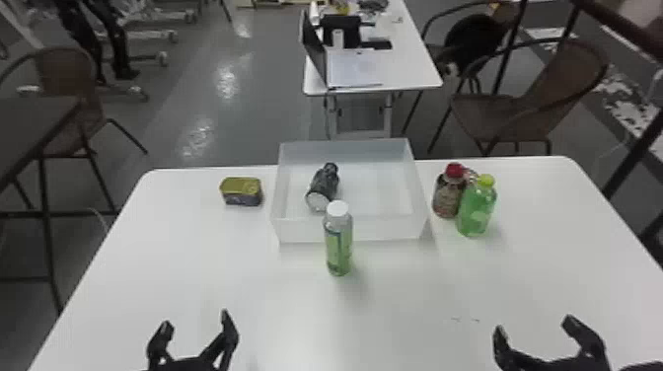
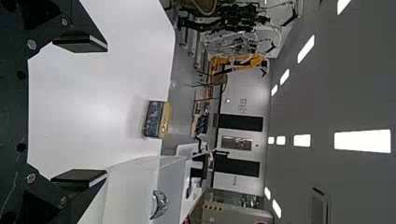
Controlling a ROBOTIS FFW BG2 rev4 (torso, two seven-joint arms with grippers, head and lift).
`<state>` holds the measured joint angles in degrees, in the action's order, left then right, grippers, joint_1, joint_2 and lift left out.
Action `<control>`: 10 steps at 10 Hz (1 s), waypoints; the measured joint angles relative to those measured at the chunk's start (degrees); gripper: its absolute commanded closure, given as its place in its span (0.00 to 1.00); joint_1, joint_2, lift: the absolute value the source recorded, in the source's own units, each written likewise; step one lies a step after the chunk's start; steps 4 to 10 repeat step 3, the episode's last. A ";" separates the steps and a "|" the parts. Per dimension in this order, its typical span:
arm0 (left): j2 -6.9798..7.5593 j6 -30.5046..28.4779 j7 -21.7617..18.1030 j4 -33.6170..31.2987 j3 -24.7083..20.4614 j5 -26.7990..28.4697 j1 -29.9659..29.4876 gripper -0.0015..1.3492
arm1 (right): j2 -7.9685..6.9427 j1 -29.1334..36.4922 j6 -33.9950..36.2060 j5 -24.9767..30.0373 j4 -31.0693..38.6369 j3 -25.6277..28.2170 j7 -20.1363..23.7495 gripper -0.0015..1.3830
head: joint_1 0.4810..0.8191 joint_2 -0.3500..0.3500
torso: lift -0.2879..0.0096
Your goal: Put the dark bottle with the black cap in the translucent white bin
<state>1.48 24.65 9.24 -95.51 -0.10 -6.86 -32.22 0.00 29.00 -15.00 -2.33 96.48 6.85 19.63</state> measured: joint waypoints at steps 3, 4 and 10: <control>1.18 0.10 0.43 0.42 1.16 -1.22 0.46 0.24 | 0.00 -0.15 0.03 -0.13 -0.04 0.00 0.01 0.07 | 0.63 0.61 | 0.78; 1.18 0.10 0.43 0.42 1.16 -1.22 0.46 0.24 | 0.00 -0.15 0.03 -0.13 -0.04 0.00 0.01 0.07 | 0.63 0.61 | 0.78; 1.18 0.10 0.43 0.42 1.16 -1.22 0.46 0.24 | 0.00 -0.15 0.03 -0.13 -0.04 0.00 0.01 0.07 | 0.63 0.61 | 0.78</control>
